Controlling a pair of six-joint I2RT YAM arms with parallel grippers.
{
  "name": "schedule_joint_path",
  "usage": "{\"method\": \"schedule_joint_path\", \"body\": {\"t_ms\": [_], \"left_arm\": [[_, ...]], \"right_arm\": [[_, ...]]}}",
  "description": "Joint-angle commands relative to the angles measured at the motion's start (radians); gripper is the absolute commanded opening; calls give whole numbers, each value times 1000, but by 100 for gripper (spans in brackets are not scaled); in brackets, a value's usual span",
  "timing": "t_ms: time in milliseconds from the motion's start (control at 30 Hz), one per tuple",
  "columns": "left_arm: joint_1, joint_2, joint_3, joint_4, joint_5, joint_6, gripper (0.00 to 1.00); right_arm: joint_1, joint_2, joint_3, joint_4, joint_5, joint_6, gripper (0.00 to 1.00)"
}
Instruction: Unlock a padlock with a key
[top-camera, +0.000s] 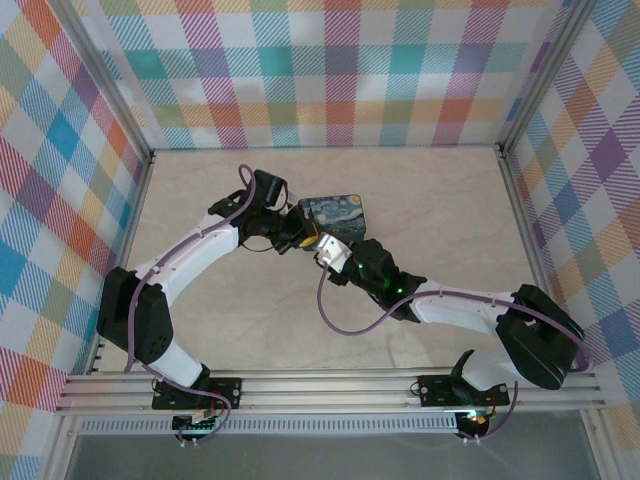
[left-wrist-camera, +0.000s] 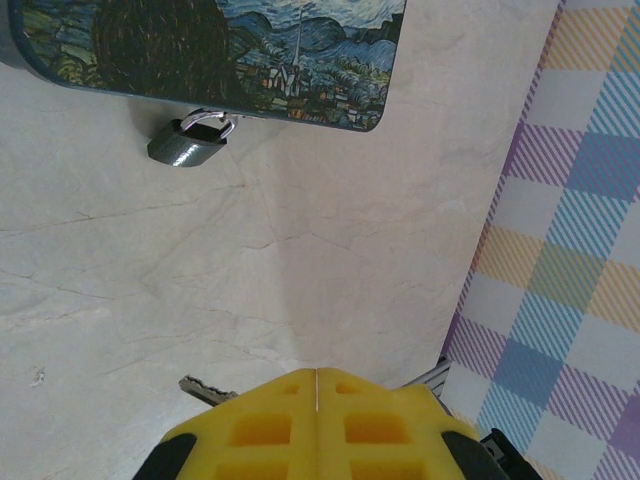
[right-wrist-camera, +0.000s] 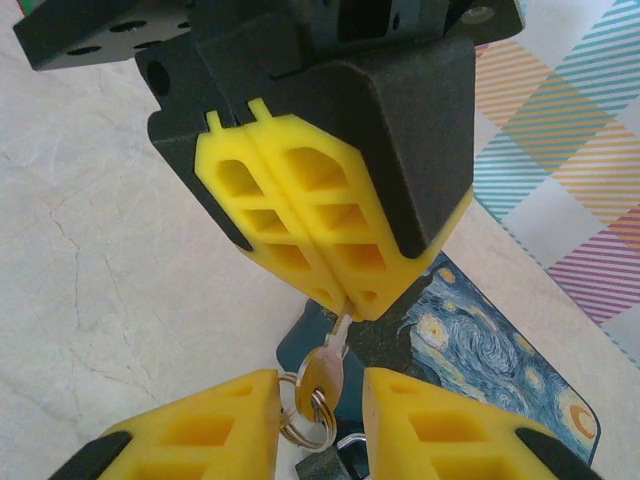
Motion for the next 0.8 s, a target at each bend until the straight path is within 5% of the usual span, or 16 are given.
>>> {"method": "schedule_joint_path", "body": {"t_ms": [0, 567, 767], "left_arm": [[-13, -43, -15, 2, 5, -10, 0], [-20, -48, -44, 26, 21, -36, 0], [-30, -45, -46, 30, 19, -41, 0]], "right_arm": [[1, 9, 13, 47, 0, 17, 26], [3, 26, 22, 88, 10, 38, 18], [3, 28, 25, 88, 11, 42, 7]]}}
